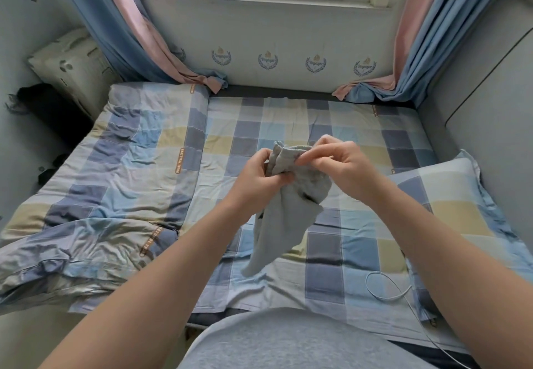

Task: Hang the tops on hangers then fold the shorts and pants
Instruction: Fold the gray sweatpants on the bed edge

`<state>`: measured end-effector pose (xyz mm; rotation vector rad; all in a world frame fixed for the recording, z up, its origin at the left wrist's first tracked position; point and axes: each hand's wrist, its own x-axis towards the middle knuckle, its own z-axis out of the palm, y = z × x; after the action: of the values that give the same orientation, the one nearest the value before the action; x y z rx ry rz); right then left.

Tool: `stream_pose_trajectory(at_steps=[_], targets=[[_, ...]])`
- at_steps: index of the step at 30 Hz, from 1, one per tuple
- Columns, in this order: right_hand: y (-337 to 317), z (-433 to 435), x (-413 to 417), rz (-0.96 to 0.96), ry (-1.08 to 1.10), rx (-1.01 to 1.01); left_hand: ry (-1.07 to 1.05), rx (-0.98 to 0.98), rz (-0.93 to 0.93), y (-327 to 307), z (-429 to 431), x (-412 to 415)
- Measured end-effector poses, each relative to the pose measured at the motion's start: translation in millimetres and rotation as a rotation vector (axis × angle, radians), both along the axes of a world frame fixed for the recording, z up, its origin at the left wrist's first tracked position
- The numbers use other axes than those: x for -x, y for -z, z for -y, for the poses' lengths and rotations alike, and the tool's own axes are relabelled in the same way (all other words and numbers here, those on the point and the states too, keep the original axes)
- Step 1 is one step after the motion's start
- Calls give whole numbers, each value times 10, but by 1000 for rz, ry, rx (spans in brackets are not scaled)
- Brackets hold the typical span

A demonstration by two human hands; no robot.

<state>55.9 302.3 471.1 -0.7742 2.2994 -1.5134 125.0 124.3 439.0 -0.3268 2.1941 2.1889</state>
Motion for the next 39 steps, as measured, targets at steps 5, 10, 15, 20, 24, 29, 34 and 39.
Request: stream_pose_trajectory(at_steps=[5, 10, 15, 20, 24, 29, 34, 39], targets=[[413, -303, 92, 263, 193, 35, 52, -217, 38, 10, 118, -66], [859, -307, 33, 773, -153, 175, 128, -386, 111, 1, 279, -102], [1001, -219, 45, 864, -69, 205, 78, -262, 181, 150, 509, -134], [1035, -60, 122, 591, 179, 123, -21, 42, 297, 445, 674, -100], [941, 118, 154, 373, 232, 61, 27, 147, 266, 502, 770, 43], [695, 309, 332, 188, 268, 92, 24, 221, 156, 344, 921, 338], [473, 433, 520, 69, 320, 87, 9, 248, 18, 126, 1056, 570], [528, 508, 471, 12, 316, 15, 54, 342, 31, 167, 1227, 599]])
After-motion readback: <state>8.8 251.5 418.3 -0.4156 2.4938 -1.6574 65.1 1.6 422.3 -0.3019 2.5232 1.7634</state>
